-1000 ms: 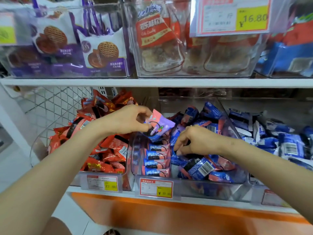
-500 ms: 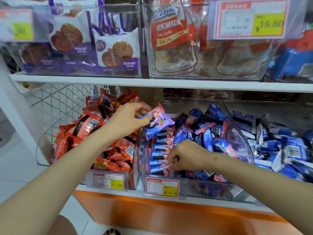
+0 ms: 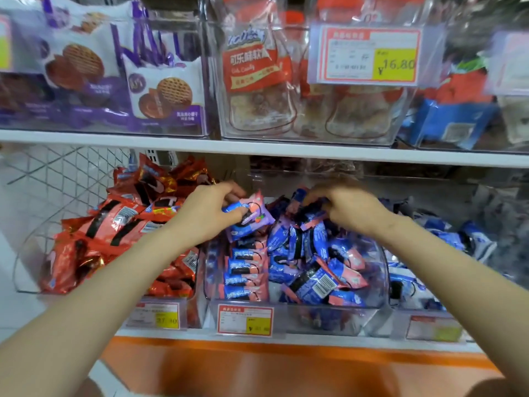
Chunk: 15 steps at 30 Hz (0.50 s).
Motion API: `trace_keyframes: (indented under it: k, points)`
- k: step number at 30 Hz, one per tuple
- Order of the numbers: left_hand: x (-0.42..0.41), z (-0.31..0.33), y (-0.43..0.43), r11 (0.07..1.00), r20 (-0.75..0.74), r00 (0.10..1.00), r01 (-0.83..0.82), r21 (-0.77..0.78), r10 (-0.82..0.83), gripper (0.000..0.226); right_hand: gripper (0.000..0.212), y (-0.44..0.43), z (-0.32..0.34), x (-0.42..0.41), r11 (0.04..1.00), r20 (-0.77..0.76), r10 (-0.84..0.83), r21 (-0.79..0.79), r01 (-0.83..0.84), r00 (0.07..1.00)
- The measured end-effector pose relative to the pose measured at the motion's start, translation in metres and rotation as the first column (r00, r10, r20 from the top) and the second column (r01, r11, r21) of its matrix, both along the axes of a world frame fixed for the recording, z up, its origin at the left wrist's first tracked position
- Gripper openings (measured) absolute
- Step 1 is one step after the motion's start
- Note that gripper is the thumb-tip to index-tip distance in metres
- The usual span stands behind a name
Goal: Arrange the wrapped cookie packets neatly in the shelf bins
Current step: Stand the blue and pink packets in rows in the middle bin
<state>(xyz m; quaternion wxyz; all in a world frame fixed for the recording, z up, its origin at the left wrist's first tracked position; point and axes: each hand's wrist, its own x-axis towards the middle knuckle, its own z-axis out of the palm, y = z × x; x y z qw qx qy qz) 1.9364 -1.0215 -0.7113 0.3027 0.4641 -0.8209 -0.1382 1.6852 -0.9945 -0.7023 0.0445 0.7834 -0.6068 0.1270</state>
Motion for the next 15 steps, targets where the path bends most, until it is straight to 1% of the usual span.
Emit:
trace_keyframes:
  k: [1,2,5,8,10,12,13,14,15]
  points:
    - [-0.005,-0.003,-0.001,1.0,0.025,1.0,0.016,0.011,-0.016,0.025,0.048,-0.004,-0.002,-0.015,1.0,-0.05,-0.001,0.013,0.002,0.999]
    - [-0.011,-0.006,-0.001,0.999,0.062,0.998,0.032,0.027,-0.034,0.026,0.05,-0.006,-0.005,-0.025,0.999,-0.087,0.01,0.046,-0.006,0.996]
    - [-0.027,-0.018,-0.007,0.994,0.227,0.972,0.04,0.105,-0.063,0.024,0.05,-0.012,-0.019,-0.032,0.991,-0.173,0.01,0.134,0.014,0.985]
    - [-0.037,-0.026,-0.011,0.993,0.446,0.892,0.016,0.12,-0.069,0.026,0.048,-0.02,-0.026,-0.025,0.995,-0.267,-0.02,0.091,0.046,0.964]
    - [-0.041,-0.027,-0.013,0.995,0.547,0.836,-0.012,0.099,-0.045,0.028,0.041,-0.025,-0.026,-0.023,0.997,-0.319,-0.042,0.044,0.059,0.947]
    - [-0.044,-0.027,-0.012,0.998,0.61,0.792,-0.039,0.054,-0.002,0.03,0.034,-0.027,-0.026,-0.023,0.998,-0.307,-0.06,0.002,0.064,0.95]
    - [-0.045,-0.026,-0.011,0.999,0.631,0.776,-0.043,0.018,0.022,0.032,0.031,-0.027,-0.025,-0.024,0.998,-0.273,-0.069,-0.021,0.066,0.96]
    - [-0.046,-0.026,-0.011,0.999,0.636,0.771,-0.037,-0.021,0.041,0.034,0.028,-0.025,-0.023,-0.025,0.997,-0.21,-0.078,-0.041,0.071,0.975]
    - [-0.047,-0.024,-0.01,0.998,0.614,0.788,-0.023,-0.058,0.054,0.037,0.027,-0.023,-0.02,-0.025,0.995,-0.119,-0.087,-0.058,0.081,0.989]
